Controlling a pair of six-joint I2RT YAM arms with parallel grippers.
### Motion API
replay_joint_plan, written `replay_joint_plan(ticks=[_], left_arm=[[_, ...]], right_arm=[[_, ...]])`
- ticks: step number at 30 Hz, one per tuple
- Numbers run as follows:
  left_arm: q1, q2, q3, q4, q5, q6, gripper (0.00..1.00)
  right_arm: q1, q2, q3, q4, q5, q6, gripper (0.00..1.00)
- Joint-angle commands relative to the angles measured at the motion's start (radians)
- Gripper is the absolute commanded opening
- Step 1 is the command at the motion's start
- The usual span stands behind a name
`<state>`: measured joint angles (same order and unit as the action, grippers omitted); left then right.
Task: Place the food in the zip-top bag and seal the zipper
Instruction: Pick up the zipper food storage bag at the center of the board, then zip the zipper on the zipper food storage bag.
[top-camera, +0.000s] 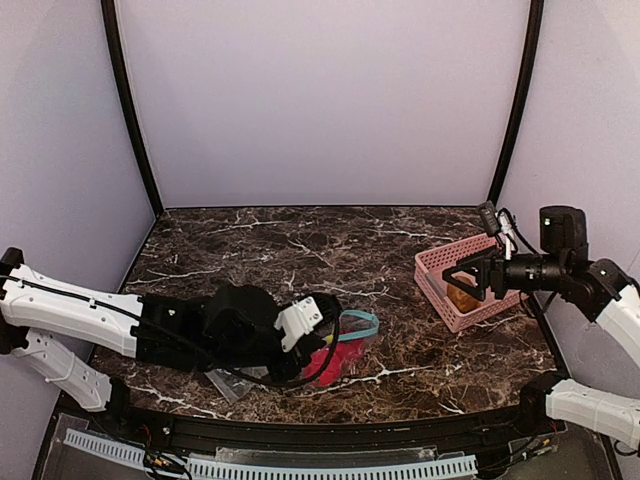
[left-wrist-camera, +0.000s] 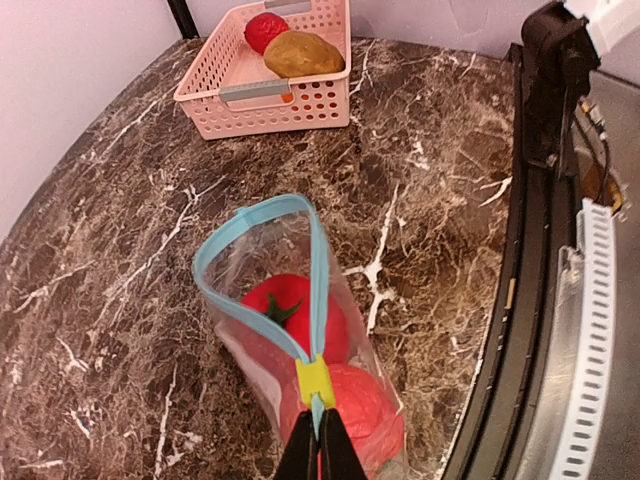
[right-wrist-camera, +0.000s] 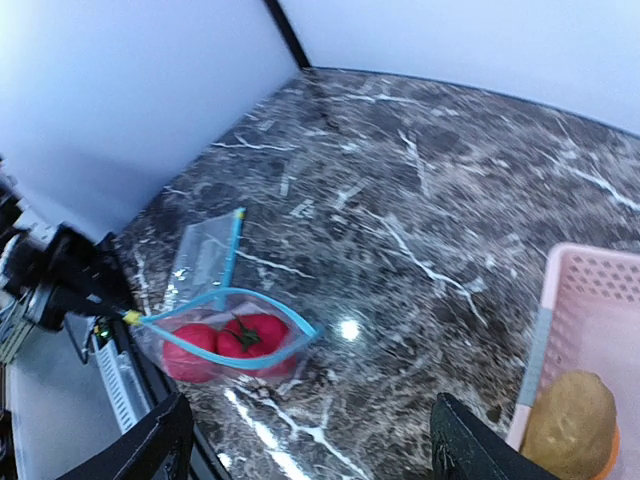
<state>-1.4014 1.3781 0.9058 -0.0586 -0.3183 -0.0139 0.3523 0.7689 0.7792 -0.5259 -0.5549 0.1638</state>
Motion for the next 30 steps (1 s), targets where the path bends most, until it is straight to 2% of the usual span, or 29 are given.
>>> replay_joint_plan(ticks=[1, 4, 9, 16, 21, 25, 30], left_arm=[[0.077, -0.083, 0.053, -0.151, 0.345, -0.074, 0.01], [0.114, -0.103, 0.103, -0.192, 0.501, -0.091, 0.01], [0.151, -0.097, 0.151, -0.217, 0.643, -0.106, 0.01], [0.163, -0.079, 0.166, -0.200, 0.714, -0.116, 0.01], [0.166, -0.066, 0.172, -0.188, 0.770, -0.119, 0.01], [0.172, -0.048, 0.186, -0.194, 0.796, -0.121, 0.01], [0.175, -0.033, 0.202, -0.197, 0.804, -0.119, 0.01]], right_arm=[[0.076, -0.101, -0.002, 0.107, -0.215, -0.024, 0.79], [0.136, -0.117, -0.001, 0.137, -0.239, 0.009, 0.77], [0.283, -0.095, 0.000, 0.208, -0.191, 0.046, 0.74], [0.531, 0.012, -0.017, 0.347, -0.067, 0.086, 0.67], [0.681, 0.148, -0.038, 0.450, 0.012, 0.097, 0.61], [0.746, 0.243, -0.037, 0.547, 0.013, 0.106, 0.54], [0.790, 0.336, -0.016, 0.587, -0.002, 0.106, 0.44]])
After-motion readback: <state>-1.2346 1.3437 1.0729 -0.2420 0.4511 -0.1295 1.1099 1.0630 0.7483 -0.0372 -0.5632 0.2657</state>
